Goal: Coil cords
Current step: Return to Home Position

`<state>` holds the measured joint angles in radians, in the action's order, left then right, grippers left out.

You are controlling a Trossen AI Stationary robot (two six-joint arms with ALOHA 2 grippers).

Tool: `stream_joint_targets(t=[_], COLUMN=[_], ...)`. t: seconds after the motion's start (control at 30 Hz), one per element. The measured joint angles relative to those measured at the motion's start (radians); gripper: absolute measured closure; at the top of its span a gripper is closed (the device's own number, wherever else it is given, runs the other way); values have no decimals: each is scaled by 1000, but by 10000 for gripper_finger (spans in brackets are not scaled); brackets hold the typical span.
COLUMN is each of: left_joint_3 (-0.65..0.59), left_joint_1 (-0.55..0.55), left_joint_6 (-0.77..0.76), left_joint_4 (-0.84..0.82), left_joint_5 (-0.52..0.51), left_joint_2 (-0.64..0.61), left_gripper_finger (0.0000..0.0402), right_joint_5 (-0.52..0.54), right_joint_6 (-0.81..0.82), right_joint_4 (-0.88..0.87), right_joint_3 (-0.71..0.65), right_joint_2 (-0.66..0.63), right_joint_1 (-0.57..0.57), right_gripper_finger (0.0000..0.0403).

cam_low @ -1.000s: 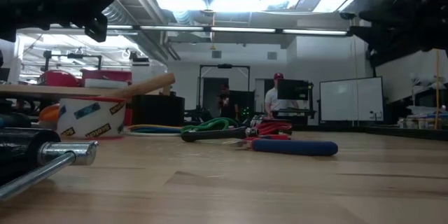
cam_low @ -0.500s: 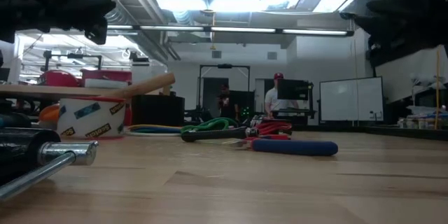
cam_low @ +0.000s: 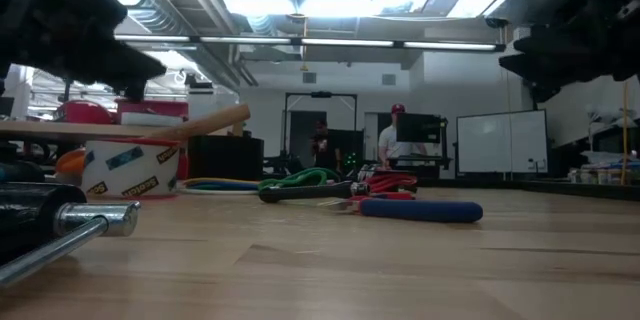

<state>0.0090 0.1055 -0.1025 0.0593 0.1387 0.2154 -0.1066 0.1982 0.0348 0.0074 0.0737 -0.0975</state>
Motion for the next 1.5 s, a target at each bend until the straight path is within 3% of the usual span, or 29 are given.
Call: stream_joint_targets(t=[0.27,0.77,1.1,1.33,1.5], left_joint_3=[0,0,0,0,0], left_joint_1=[0,-2,-2,-2,-2], left_joint_6=[-4,-1,-1,-2,-2], left_joint_4=[-42,-44,-45,-45,-38], left_joint_5=[-103,-105,-105,-104,-102], left_joint_2=[48,55,-76,-208,-211], left_gripper_finger=[357,357,357,357,357], right_joint_5=[27,22,20,17,16], right_joint_6=[-2,-2,-2,-2,-2], right_joint_4=[-6,-6,-5,1,1], right_joint_3=[0,0,-1,-1,0], right_joint_2=[37,33,-74,-71,-71], right_joint_1=[0,0,0,-1,-1], right_gripper_finger=[237,237,237,237,237])
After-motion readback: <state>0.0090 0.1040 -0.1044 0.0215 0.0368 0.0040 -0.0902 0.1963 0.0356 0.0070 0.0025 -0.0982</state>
